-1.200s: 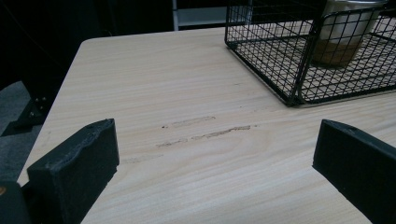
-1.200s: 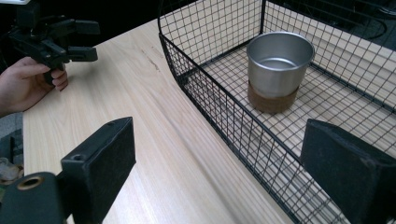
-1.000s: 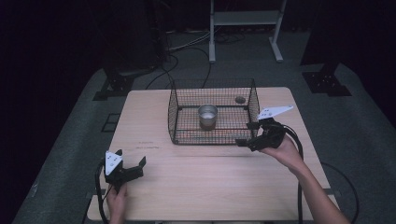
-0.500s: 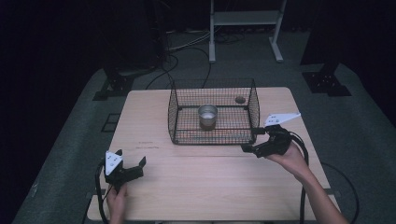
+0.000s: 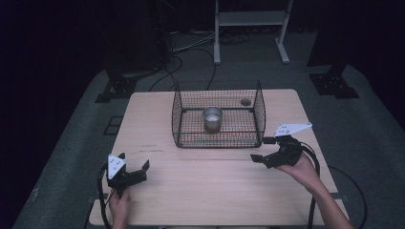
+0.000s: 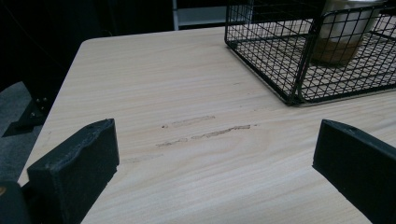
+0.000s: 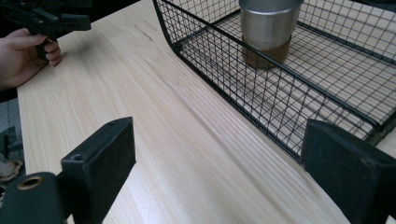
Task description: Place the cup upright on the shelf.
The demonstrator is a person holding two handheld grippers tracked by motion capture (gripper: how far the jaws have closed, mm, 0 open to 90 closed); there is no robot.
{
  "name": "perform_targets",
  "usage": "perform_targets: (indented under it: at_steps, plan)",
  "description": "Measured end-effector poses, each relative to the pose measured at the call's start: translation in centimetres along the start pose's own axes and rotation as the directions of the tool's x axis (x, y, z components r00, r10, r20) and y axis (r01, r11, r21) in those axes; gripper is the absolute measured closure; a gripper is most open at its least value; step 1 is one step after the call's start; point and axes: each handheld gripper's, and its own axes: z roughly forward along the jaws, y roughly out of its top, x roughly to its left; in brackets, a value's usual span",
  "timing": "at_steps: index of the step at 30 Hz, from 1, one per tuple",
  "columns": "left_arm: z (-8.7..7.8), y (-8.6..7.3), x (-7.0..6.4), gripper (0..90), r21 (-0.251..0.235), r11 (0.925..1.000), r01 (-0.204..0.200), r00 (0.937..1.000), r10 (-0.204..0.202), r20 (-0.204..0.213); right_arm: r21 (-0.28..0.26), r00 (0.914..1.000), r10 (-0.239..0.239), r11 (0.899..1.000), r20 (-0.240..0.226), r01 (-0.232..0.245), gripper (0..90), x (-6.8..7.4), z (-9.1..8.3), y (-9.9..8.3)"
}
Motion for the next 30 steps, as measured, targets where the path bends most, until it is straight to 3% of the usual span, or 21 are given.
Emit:
perform_targets:
  at_steps: [17, 30]
  plan:
    - [0.0, 0.0, 0.0, 0.0, 0.001, 1.0, -0.002, 1.0, 0.002, -0.002, 0.019, 0.9985, 0.048, 0.999, 0.028, -0.048, 9.8, -0.5, -0.6, -3.3]
    - [0.0, 0.0, -0.1, 0.0, 0.001, 1.0, -0.004, 1.0, 0.004, -0.003, 0.015, 0.997, 0.035, 0.999, 0.069, -0.036, 13.0, 0.3, -0.7, -5.5]
